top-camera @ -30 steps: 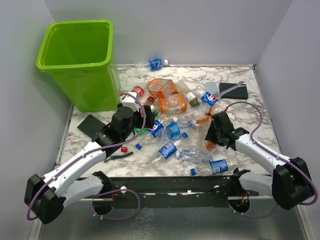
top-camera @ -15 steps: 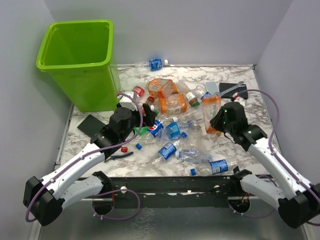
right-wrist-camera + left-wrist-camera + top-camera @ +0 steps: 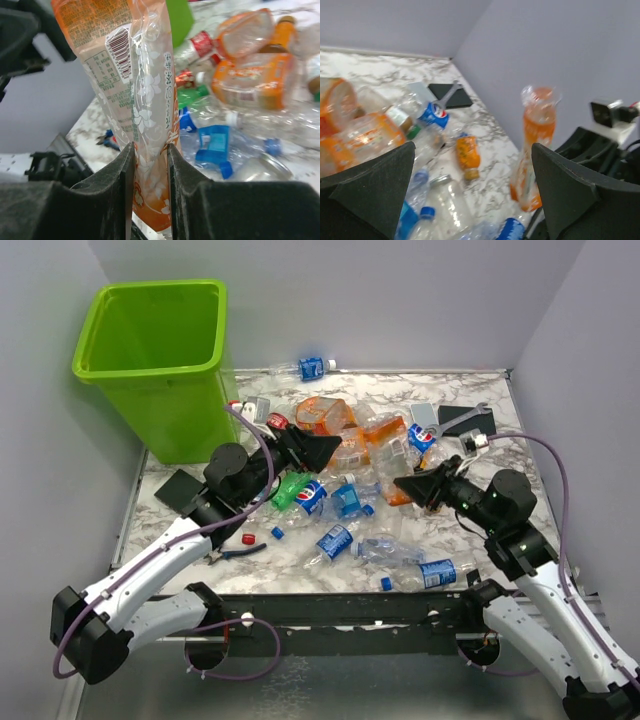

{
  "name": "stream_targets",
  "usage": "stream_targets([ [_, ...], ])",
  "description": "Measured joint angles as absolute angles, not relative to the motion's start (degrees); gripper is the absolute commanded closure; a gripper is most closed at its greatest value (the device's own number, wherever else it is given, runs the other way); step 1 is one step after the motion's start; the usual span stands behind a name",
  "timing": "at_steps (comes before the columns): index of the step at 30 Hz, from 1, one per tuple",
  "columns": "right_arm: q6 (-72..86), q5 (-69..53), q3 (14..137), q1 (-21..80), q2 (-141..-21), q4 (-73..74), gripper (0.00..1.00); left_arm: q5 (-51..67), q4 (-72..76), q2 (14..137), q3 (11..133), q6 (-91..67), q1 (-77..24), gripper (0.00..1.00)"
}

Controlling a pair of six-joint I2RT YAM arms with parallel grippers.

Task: Put the plastic bottles in the bin
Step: Pick up the plastic bottle at the center of the board, then place the plastic bottle in the trash bin.

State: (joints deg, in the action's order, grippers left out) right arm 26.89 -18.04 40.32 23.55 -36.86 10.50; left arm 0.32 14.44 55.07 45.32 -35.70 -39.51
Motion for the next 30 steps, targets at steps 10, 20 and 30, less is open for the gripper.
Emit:
stream_targets([
  [10, 32.6, -32.5, 32.2, 23.6, -37.1, -10.5, 0.99, 15.6, 25.8, 64.4, 53.2, -40.9, -39.5, 0.01],
  [20, 35.5, -34.8, 29.3, 23.6, -37.4, -20.0, 0.99, 23.0, 30.4, 67.5, 55.0, -41.3, -40.3, 0.01],
  [30, 37.9, -35.2, 28.5, 23.6, -39.9, -23.8, 0.99, 25.5, 30.6, 69.1, 55.6, -39.5, -43.3, 0.01],
])
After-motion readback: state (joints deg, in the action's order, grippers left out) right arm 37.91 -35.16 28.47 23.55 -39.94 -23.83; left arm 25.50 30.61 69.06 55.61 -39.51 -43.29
